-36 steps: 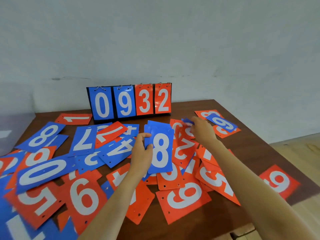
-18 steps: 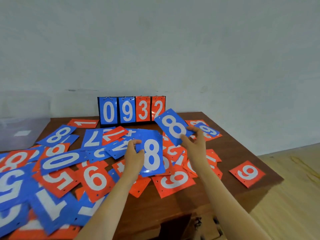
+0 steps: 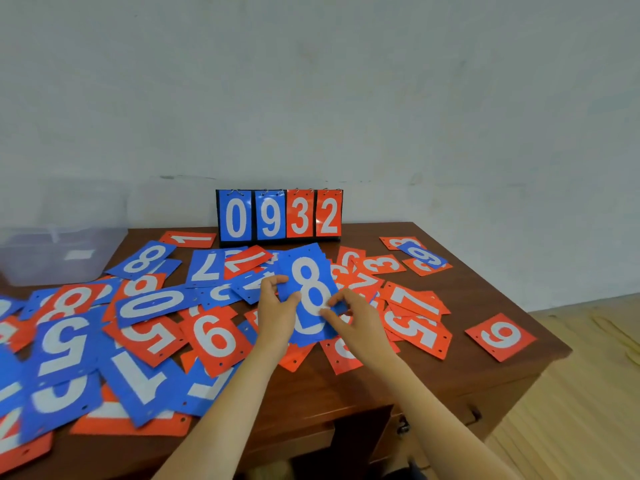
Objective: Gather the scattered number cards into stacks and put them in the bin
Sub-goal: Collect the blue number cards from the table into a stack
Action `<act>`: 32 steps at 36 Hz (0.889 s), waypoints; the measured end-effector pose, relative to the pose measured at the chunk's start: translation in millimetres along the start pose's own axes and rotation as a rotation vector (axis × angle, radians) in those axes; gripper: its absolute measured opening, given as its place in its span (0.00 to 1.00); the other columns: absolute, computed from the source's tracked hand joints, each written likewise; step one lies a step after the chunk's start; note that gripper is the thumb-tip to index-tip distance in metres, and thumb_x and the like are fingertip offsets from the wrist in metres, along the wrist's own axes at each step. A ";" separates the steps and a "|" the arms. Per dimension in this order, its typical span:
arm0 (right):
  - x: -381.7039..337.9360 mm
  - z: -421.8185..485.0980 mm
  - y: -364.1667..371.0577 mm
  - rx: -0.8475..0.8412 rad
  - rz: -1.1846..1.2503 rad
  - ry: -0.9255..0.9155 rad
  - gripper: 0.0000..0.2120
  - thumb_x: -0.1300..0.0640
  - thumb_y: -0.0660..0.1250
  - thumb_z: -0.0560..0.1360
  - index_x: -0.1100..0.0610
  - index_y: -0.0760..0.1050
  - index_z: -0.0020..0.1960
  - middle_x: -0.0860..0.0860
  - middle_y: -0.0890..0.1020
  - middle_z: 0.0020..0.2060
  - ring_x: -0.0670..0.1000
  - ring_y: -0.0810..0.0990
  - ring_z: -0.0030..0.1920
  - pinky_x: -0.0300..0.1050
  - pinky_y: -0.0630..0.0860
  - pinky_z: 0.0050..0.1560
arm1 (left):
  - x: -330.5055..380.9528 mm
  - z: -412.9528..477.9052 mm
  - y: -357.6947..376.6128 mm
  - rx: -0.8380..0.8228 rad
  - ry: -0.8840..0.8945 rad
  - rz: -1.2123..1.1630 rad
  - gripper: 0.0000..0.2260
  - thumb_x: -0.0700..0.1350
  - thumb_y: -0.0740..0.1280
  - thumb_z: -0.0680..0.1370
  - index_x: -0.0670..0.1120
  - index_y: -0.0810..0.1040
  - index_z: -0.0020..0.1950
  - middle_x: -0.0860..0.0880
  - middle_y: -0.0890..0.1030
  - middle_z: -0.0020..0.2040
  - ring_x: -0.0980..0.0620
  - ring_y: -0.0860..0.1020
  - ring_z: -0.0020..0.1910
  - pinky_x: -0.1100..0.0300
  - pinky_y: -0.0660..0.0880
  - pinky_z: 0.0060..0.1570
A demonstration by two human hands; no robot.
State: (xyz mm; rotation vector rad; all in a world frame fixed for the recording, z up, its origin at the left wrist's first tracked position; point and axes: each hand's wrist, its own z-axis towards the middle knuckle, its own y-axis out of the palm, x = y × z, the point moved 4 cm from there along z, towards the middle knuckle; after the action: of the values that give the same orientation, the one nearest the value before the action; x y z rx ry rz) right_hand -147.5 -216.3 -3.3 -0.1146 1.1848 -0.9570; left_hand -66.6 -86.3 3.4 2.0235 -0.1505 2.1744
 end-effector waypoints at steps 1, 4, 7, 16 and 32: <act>-0.3 1.0 1.4 -0.031 -0.050 -0.021 0.10 0.52 0.67 0.76 0.54 0.74 0.55 0.46 0.77 0.48 0.43 0.75 0.46 0.31 0.72 0.42 | -1.8 0.1 -1.5 0.005 -0.001 0.007 0.12 0.36 0.64 0.78 0.44 0.69 0.59 0.53 0.69 0.57 0.66 0.69 0.42 0.80 0.68 0.30; 14.7 10.0 0.9 -0.068 -0.187 0.064 0.18 0.49 0.60 0.79 0.51 0.68 0.67 0.46 0.71 0.60 0.45 0.71 0.60 0.35 0.73 0.52 | -6.3 0.0 -7.9 0.030 -0.010 0.025 0.11 0.34 0.61 0.78 0.45 0.68 0.59 0.58 0.69 0.46 0.63 0.66 0.34 0.76 0.68 0.27; 58.7 22.7 7.2 -0.184 -0.603 0.161 0.21 0.44 0.48 0.81 0.50 0.68 0.69 0.49 0.68 0.69 0.52 0.62 0.71 0.49 0.63 0.68 | -11.4 0.1 -16.4 0.055 -0.015 0.065 0.11 0.34 0.60 0.79 0.46 0.67 0.58 0.60 0.66 0.43 0.61 0.66 0.33 0.67 0.69 0.32; 83.0 42.0 36.5 -0.473 -0.724 0.364 0.24 0.44 0.46 0.81 0.53 0.63 0.72 0.53 0.59 0.75 0.58 0.45 0.76 0.68 0.44 0.71 | -25.0 -0.4 -28.5 0.004 -0.019 0.108 0.12 0.33 0.59 0.78 0.48 0.68 0.58 0.60 0.69 0.45 0.59 0.71 0.35 0.61 0.70 0.32; 115.7 62.9 6.3 -0.485 -0.809 0.417 0.20 0.48 0.49 0.82 0.46 0.62 0.73 0.54 0.51 0.76 0.60 0.41 0.76 0.69 0.46 0.70 | -40.8 17.3 -8.6 -0.029 -0.036 0.157 0.12 0.34 0.60 0.79 0.48 0.68 0.57 0.59 0.69 0.43 0.61 0.68 0.34 0.64 0.69 0.34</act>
State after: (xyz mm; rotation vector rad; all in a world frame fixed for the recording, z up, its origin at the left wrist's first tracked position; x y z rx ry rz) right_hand -86.7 -315.7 -64.8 -0.8675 1.7977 -1.4103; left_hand -45.3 -83.3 -36.3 2.1007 -0.3547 2.2123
